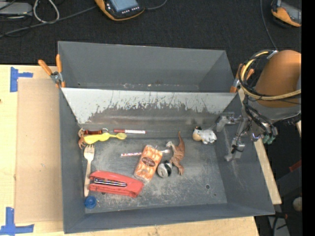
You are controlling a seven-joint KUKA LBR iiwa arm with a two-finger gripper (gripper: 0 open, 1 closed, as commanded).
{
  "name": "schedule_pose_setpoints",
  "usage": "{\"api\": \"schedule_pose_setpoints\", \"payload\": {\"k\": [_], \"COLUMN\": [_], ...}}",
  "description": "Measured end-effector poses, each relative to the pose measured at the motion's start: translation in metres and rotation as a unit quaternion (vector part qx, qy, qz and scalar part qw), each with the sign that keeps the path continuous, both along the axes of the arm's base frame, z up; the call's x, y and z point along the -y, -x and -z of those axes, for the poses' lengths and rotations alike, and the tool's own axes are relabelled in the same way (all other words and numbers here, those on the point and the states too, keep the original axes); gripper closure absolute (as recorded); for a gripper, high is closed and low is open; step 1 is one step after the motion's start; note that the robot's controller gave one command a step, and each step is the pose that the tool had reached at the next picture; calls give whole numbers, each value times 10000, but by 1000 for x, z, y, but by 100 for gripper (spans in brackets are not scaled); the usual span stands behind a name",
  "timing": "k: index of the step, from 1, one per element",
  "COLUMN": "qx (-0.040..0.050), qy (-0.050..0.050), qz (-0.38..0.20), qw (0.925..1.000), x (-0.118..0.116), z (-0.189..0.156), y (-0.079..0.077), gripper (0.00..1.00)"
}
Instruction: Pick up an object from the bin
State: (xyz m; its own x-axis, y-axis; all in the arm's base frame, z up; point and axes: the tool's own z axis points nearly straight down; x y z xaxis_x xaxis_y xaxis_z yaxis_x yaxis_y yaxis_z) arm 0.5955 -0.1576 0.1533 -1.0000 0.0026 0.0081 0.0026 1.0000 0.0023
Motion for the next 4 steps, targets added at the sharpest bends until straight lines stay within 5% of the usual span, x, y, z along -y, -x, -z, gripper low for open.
{"api": "schedule_pose_setpoints", "payload": {"k": [1,2,3,4], "qx": [38,17,35,38], "qy": [9,-5,19,1], "qz": [-17,-172,400,-324], "qw": [10000,9999,9992,9995], "x": [0,-70,-92,-119], "z": [-5,12,35,62], "y": [-2,-10,-5,-13], "gripper": [0,0,0,0]}}
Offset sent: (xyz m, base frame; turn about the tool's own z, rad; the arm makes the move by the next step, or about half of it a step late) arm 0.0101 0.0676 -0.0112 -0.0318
